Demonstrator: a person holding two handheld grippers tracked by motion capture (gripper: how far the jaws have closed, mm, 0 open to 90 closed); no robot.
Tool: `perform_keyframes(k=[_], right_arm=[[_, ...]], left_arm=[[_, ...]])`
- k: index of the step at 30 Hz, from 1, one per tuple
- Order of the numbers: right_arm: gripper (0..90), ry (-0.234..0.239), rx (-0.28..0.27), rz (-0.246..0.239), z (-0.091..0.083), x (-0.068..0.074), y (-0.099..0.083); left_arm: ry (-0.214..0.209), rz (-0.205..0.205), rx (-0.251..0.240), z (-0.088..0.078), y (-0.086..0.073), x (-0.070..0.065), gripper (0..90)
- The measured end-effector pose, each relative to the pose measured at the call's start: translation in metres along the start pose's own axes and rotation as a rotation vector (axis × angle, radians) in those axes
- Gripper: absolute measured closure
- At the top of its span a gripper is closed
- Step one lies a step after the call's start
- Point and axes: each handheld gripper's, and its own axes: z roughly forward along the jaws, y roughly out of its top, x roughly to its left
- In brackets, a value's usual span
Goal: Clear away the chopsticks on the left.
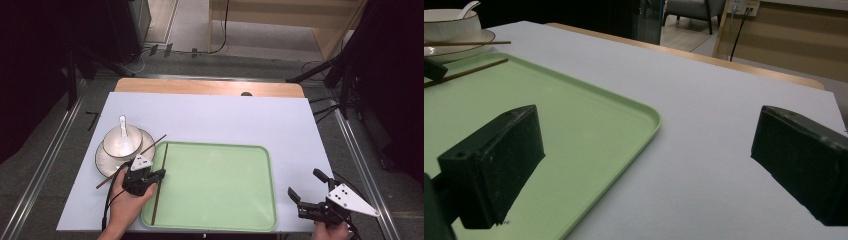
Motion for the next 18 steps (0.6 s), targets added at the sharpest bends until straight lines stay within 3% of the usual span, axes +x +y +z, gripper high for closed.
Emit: perform_keyframes(k=[13,18], right_arm=[[0.5,0.002,0.002,-0.002,0.001,0.001,0.000],[0.5,0.003,0.006,0.000,0.001,0.000,0.000]], left_arm=[[-0.015,0.015,-0.014,-0.002,0.000,0.000,87.7],[-0.033,0.025,-0.039,-0.011,0.000,0.003,83.1]])
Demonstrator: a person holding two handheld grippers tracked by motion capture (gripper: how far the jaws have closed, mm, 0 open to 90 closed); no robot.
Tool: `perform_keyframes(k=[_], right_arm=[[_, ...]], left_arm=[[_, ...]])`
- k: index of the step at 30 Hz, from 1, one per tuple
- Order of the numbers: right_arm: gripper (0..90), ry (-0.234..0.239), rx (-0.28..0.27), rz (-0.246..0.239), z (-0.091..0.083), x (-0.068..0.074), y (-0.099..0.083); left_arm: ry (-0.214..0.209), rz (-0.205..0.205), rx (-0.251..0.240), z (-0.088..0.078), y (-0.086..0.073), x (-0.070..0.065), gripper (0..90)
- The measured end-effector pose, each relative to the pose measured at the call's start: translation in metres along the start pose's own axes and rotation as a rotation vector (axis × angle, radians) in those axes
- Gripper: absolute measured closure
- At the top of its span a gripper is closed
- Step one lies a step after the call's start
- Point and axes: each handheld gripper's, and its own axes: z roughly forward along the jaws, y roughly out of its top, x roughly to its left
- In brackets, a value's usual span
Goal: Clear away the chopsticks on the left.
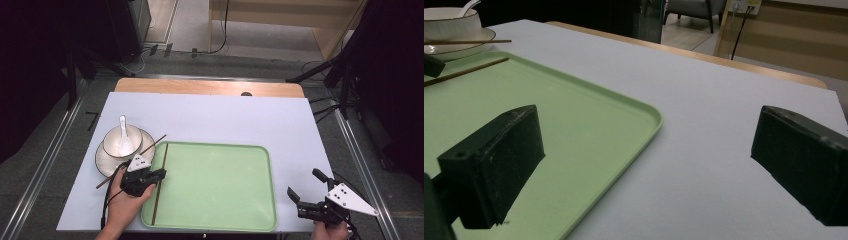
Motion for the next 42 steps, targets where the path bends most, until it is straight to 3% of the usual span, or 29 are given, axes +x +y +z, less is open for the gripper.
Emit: perform_keyframes(k=[5,9,13,18,21,24,29,31,33,42], right_arm=[[0.4,-0.003,-0.005,0.003,-0.001,-0.001,0.000],[0.4,-0.003,-0.005,0.003,-0.002,-0.001,0.000],[0.5,-0.001,-0.004,0.001,-0.001,-0.001,0.000],[0.5,0.002,-0.002,-0.001,0.000,-0.001,0.000],[0.5,0.000,0.001,0.000,0.001,0.000,0.000],[0.5,0.001,0.000,0.000,0.000,0.000,0.000],[0.5,0.002,0.002,0.008,0.002,-0.001,-0.001],[0.5,0.003,0.006,0.003,0.002,0.001,0.000],[0.5,0.003,0.004,-0.001,0.001,0.001,0.000],[0.5,0.005,-0.007,0.008,-0.002,-0.002,-0.001]], left_arm=[[-0.026,-0.009,-0.035,-0.022,-0.002,0.013,73.5],[-0.006,0.006,-0.057,-0.040,-0.008,0.029,64.1],[0.008,-0.026,-0.087,-0.059,-0.012,0.047,59.0],[0.066,-0.043,-0.090,-0.075,-0.015,0.066,61.2],[0.136,-0.056,-0.048,-0.075,-0.018,0.075,64.0],[0.163,-0.055,-0.005,-0.067,-0.020,0.081,65.3],[0.155,-0.028,0.069,-0.054,-0.018,0.080,73.2],[0.124,-0.009,0.081,-0.053,-0.017,0.078,82.7],[0.105,0.003,0.090,-0.053,-0.016,0.075,84.7],[0.114,0.009,0.015,-0.065,-0.013,0.062,85.2]])
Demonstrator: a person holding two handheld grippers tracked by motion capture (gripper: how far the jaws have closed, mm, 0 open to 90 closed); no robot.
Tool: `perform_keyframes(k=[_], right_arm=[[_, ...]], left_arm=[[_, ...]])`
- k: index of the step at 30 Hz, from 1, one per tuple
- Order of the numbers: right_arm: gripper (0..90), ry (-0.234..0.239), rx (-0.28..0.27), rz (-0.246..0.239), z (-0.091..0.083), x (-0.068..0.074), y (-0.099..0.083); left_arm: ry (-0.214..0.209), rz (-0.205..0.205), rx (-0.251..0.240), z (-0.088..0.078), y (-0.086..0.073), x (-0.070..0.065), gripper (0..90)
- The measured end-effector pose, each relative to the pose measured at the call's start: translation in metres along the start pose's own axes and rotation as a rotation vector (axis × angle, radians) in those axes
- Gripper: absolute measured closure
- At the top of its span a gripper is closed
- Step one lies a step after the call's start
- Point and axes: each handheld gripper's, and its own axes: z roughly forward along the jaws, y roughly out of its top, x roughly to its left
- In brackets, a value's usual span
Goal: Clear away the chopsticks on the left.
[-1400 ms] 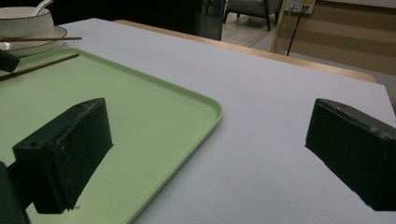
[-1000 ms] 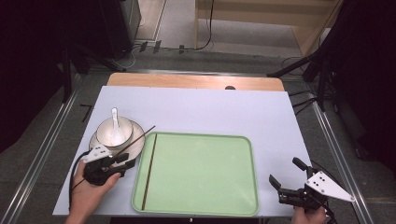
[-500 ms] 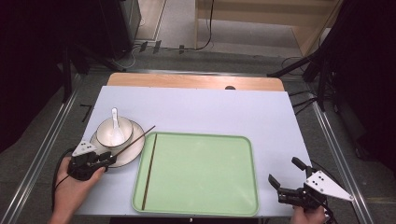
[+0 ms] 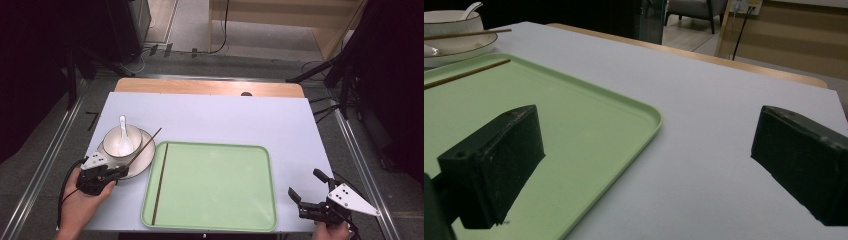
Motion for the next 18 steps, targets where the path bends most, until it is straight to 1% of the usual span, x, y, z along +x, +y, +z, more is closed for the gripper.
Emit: perform_keyframes(k=[3,5,6,8,12,14,18], right_arm=[[0.5,-0.002,0.002,0.003,0.001,0.000,0.000],[0.5,-0.001,0.004,-0.002,0.001,0.000,0.000],[0.5,-0.001,0.004,-0.002,0.001,0.000,0.000],[0.5,-0.002,0.004,-0.001,0.001,0.000,0.001],[0.5,-0.001,0.004,-0.003,0.001,0.001,0.001],[0.5,-0.001,0.003,-0.006,0.001,0.002,0.001],[0.5,0.000,0.001,-0.008,0.001,0.002,0.001]], left_arm=[[-0.009,0.005,-0.018,-0.003,0.002,-0.007,85.2],[-0.036,-0.007,-0.023,-0.005,0.005,-0.016,85.3],[-0.036,-0.007,-0.023,-0.005,0.005,-0.016,85.3],[-0.059,-0.001,-0.030,-0.005,0.007,-0.025,85.4],[-0.087,0.011,-0.036,0.000,0.009,-0.044,85.4],[-0.109,0.002,-0.042,0.004,0.009,-0.053,85.4],[-0.148,-0.012,-0.036,0.012,0.011,-0.072,85.3]])
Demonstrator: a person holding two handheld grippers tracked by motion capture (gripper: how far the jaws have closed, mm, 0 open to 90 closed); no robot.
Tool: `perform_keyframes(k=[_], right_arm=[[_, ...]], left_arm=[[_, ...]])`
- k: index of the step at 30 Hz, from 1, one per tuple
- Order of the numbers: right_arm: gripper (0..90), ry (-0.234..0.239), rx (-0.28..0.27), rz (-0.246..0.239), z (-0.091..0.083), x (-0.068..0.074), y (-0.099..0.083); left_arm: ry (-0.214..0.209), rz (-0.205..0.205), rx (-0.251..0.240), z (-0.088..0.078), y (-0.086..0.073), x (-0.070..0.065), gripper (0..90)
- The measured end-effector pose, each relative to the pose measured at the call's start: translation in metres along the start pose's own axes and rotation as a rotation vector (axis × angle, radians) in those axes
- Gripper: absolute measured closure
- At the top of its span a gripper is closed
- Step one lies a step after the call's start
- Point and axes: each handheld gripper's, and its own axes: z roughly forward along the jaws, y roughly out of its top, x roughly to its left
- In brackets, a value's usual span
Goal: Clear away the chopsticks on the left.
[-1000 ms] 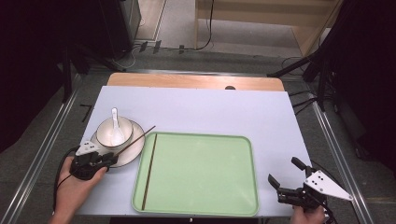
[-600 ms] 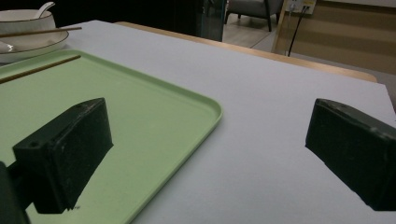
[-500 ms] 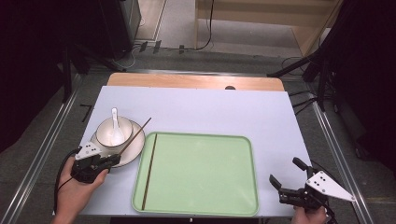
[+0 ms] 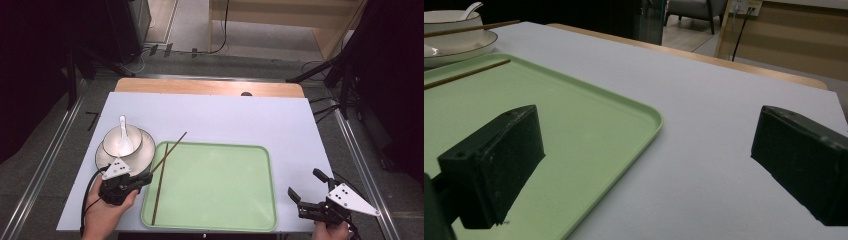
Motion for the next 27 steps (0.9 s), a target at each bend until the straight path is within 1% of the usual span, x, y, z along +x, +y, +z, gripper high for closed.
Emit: perform_keyframes(k=[3,4,9,12,14,19,20,22,24,25,27], right_arm=[[0.5,0.000,0.002,0.006,0.000,0.000,0.000],[0.5,0.000,0.002,0.005,0.001,0.000,0.000],[0.5,0.000,0.002,0.004,0.001,-0.001,0.000],[0.5,0.000,0.004,-0.001,0.001,0.000,0.000],[0.5,0.002,0.003,-0.003,0.001,0.000,0.000],[0.5,0.001,0.003,-0.001,0.001,0.000,0.000],[0.5,0.002,0.001,-0.001,0.001,-0.001,0.000],[0.5,0.000,0.000,0.005,0.001,-0.001,0.000],[0.5,0.000,0.000,0.007,0.000,-0.001,0.000],[0.5,0.003,0.001,0.007,0.001,-0.002,-0.001],[0.5,0.004,0.001,0.007,0.001,-0.002,-0.001]], left_arm=[[-0.024,-0.013,0.011,0.010,-0.001,-0.013,85.3],[-0.024,-0.013,0.014,0.013,-0.001,-0.017,85.3],[-0.051,-0.030,0.033,0.027,-0.004,-0.035,85.3],[-0.043,-0.022,0.053,0.038,-0.008,-0.046,85.3],[-0.036,-0.024,0.073,0.047,-0.011,-0.051,85.2],[-0.022,-0.014,0.126,0.058,-0.014,-0.058,85.1],[-0.017,-0.013,0.119,0.059,-0.015,-0.060,84.9],[0.003,-0.005,0.124,0.059,-0.015,-0.063,84.5],[0.011,0.003,0.125,0.059,-0.015,-0.065,82.8],[0.008,0.003,0.124,0.059,-0.015,-0.066,80.2],[-0.004,0.001,0.122,0.059,-0.015,-0.065,79.2]])
